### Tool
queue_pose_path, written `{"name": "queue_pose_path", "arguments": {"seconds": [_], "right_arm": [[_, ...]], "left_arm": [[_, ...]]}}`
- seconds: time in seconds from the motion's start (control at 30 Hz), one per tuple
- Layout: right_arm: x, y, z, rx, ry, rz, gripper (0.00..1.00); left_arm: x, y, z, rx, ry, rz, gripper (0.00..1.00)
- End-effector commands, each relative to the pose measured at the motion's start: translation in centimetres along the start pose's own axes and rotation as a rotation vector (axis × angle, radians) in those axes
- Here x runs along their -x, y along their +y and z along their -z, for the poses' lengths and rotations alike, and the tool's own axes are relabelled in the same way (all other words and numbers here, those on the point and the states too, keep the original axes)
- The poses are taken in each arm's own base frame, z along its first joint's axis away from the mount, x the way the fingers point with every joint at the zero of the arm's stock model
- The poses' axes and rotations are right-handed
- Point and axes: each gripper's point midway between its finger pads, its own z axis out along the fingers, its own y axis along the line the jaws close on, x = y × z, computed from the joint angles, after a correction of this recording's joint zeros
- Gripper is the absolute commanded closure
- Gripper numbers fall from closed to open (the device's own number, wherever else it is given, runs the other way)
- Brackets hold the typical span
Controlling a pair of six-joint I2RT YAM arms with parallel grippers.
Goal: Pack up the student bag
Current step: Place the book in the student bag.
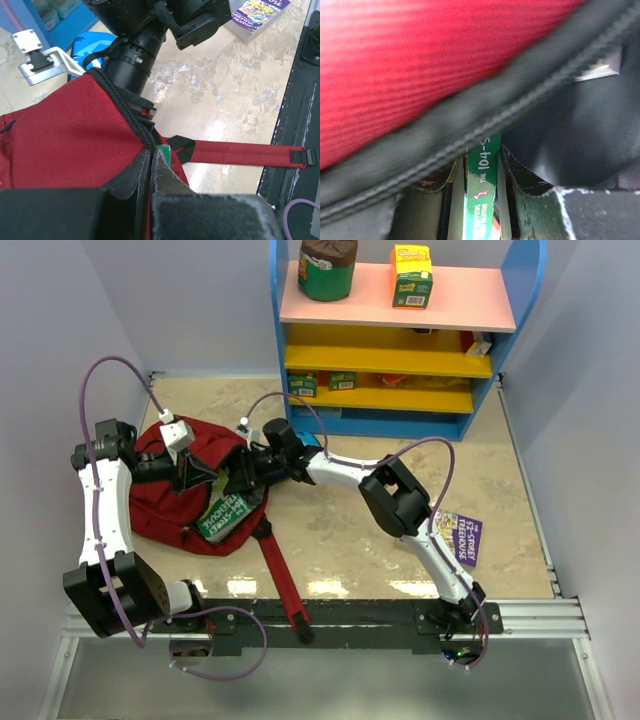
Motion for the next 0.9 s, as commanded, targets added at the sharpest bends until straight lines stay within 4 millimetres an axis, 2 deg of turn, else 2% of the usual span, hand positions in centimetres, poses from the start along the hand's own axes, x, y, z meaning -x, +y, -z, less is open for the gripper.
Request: {"name": "queue_pose_path", "arguments": {"seconds": [0.0, 0.03, 0.07, 0.17, 0.27, 0.33, 0.37, 0.4, 0.43, 0.5, 0.53, 0.6, 0.63, 0.67, 0.7, 0.73, 0.8, 0.83, 0.87], "right_arm": [[5.6, 2.3, 0.6, 0.001, -0.189, -0.076, 1.00], [5.3, 1.8, 0.5, -0.016, -0.211, -0.129, 1.00], [6.6, 2.0, 0.6, -0.015, -0.283, -0.125, 1.00], [8.5, 2.4, 1.2, -0.017, -0.423, -0.201, 1.00], [9.3, 1.9, 1.3, -0.024, -0.523, -0.353, 1.00], [9.1, 2.5, 0.2, -0.036, -0.531, -0.443, 0.98], [9.3, 3.0, -0.1, -0.038, -0.542, -0.444, 0.93], [9.2, 4.1, -0.7, -0.039, -0.550, -0.433, 0.78], [9.9, 5.2, -0.8, -0.034, -0.556, -0.396, 0.72], [9.9, 6.2, -1.1, -0.017, -0.526, -0.360, 0.56], [9.8, 7.0, -1.1, -0.005, -0.496, -0.297, 0.44], [9.5, 6.7, -0.4, -0.097, -0.475, -0.232, 0.36], [8.7, 5.5, 0.1, -0.166, -0.462, -0.176, 0.29], [9.0, 6.5, 1.1, -0.167, -0.471, -0.143, 0.26], [8.5, 6.1, 1.6, -0.201, -0.468, -0.124, 0.25], [6.9, 4.4, 1.8, -0.256, -0.436, -0.107, 0.25], [6.4, 4.0, 2.7, -0.289, -0.442, -0.080, 0.29], [5.2, 2.9, 2.8, -0.315, -0.418, -0.069, 0.31], [4.6, 2.8, 2.8, -0.314, -0.409, -0.066, 0.39]], "left_arm": [[1.6, -1.3, -0.6, -0.049, -0.079, -0.026, 1.00], [1.5, -1.3, -0.6, -0.052, -0.079, -0.020, 1.00], [1.5, -1.2, -0.7, -0.054, -0.078, -0.019, 1.00], [1.5, -1.2, -0.7, -0.054, -0.079, -0.019, 1.00], [1.8, -1.3, -0.6, -0.051, -0.080, -0.030, 1.00], [1.9, -1.4, -0.6, -0.050, -0.080, -0.036, 1.00], [1.8, -1.4, -0.6, -0.050, -0.080, -0.037, 1.00], [1.8, -1.4, -0.6, -0.050, -0.080, -0.037, 1.00], [1.8, -1.4, -0.6, -0.048, -0.079, -0.035, 1.00], [1.7, -1.4, -0.6, -0.049, -0.076, -0.033, 1.00], [1.7, -1.4, -0.5, -0.046, -0.075, -0.037, 1.00], [1.7, -1.4, -0.5, -0.046, -0.070, -0.037, 1.00], [1.6, -1.4, -0.5, -0.046, -0.069, -0.039, 1.00], [1.5, -1.3, -0.6, -0.049, -0.071, -0.036, 1.00], [1.6, -1.3, -0.6, -0.050, -0.074, -0.035, 1.00], [1.6, -1.3, -0.6, -0.051, -0.076, -0.033, 1.00], [1.8, -1.2, -0.7, -0.053, -0.082, -0.032, 1.00], [1.8, -1.1, -0.6, -0.053, -0.082, -0.030, 1.00], [2.0, -1.1, -0.6, -0.053, -0.086, -0.033, 1.00]]}}
